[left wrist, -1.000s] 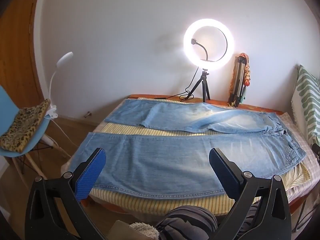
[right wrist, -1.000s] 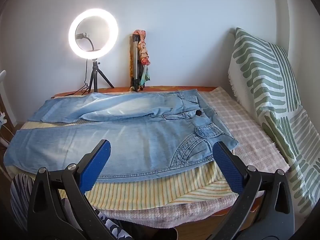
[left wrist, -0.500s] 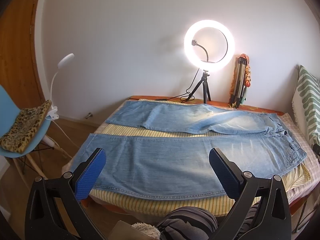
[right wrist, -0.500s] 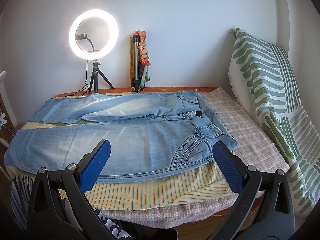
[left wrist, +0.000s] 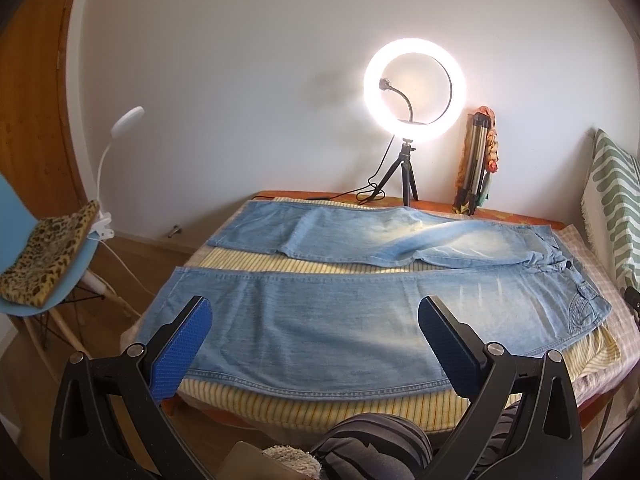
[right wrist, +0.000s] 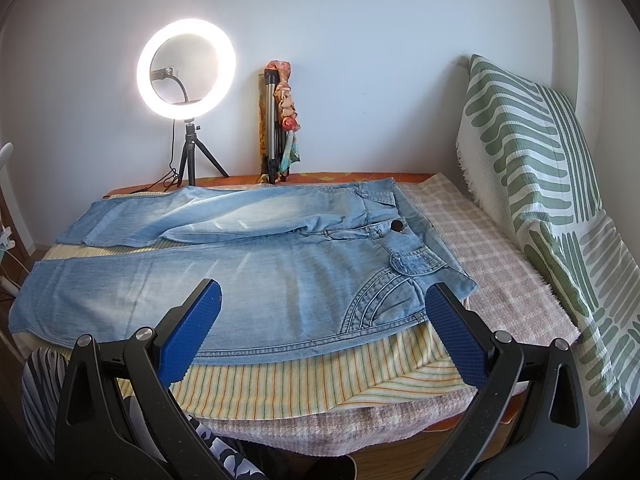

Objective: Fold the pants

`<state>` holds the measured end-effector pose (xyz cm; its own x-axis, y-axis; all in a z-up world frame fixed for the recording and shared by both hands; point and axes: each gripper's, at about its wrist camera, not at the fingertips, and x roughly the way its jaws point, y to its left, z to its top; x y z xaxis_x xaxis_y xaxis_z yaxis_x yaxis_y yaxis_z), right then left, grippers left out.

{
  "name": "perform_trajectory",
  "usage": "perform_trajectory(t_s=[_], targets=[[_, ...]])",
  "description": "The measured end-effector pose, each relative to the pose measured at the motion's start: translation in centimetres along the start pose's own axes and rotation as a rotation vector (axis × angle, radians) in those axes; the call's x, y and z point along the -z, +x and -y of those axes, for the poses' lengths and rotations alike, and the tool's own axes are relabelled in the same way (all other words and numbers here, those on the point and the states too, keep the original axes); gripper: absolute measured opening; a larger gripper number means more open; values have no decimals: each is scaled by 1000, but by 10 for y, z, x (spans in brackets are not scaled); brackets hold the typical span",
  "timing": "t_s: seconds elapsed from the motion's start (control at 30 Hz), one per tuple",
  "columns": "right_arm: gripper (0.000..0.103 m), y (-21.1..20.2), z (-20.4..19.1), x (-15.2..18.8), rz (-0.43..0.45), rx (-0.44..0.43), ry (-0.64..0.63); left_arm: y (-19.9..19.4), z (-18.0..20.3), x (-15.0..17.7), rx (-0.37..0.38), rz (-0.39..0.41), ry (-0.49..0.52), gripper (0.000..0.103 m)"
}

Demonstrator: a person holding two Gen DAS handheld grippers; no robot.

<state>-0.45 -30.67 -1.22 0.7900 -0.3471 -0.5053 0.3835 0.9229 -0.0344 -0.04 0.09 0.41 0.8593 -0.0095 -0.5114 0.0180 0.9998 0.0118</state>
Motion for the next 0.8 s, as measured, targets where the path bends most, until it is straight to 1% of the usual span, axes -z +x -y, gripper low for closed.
perform_trajectory(t_s=[0.8], targets=[[103,1,0,0,-2,-1,2,3,2,3,5,-1,1,103]])
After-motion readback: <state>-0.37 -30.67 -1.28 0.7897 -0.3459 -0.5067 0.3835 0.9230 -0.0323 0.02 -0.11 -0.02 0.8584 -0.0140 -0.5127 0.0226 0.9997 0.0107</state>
